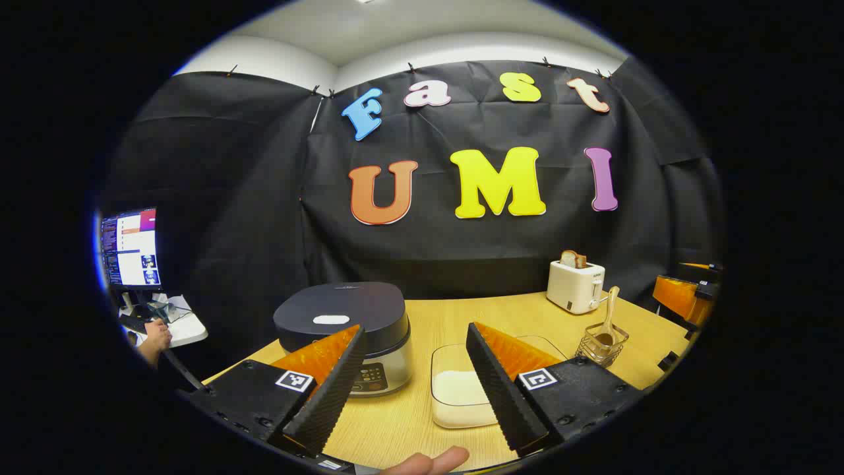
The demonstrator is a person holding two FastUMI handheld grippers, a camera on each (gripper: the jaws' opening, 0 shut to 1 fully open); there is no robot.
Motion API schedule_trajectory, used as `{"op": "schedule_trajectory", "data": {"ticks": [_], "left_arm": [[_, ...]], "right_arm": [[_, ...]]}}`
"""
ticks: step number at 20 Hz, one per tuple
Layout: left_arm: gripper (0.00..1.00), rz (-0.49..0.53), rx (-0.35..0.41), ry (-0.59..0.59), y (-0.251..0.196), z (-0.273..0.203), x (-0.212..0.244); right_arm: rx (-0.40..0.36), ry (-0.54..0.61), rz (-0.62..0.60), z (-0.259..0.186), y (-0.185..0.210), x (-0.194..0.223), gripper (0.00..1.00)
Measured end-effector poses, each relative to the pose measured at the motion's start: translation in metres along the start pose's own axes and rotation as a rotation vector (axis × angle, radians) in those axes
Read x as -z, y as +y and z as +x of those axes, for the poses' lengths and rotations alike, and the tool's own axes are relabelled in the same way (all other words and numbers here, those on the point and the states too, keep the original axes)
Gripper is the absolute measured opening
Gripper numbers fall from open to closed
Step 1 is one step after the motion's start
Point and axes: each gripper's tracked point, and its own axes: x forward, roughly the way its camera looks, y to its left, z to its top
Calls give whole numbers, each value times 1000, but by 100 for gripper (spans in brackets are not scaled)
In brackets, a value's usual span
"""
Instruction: Close the left gripper, press the button to open the rice cooker; take a wooden spoon from the chopstick holder with the right hand, scoop a spoonful of rice and pour it into the rice cooker, then put the wooden spoon back into the chopstick holder.
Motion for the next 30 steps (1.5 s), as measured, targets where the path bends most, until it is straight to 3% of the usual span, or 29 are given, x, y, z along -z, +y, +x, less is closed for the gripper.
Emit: {"op": "schedule_trajectory", "data": {"ticks": [8,16,17,19,20,21,23,25,26,28,30], "left_arm": [[96,12,1,32,0,7,11],[96,-9,-39,46,30,25,6],[89,-12,-40,54,35,29,6],[87,-18,-48,81,49,41,5],[75,-16,-56,89,57,45,4],[76,-8,-65,95,65,49,2],[62,-3,-85,121,83,58,0],[36,-22,-79,154,94,67,-2],[33,-36,-72,183,98,71,2],[13,-61,-65,236,103,82,10],[4,-73,-46,268,102,90,18]], "right_arm": [[-10,-7,-11,-1,0,-3,96],[24,7,5,5,-19,0,96],[29,8,3,6,-20,-1,96],[36,4,4,6,-24,-3,96],[39,3,4,6,-25,-2,96],[40,0,3,6,-25,-3,96],[43,-2,2,5,-26,-4,96],[40,-2,1,4,-26,-5,96],[42,-2,2,5,-27,-4,96],[43,4,4,5,-27,-2,96],[43,11,5,6,-27,-1,96]]}}
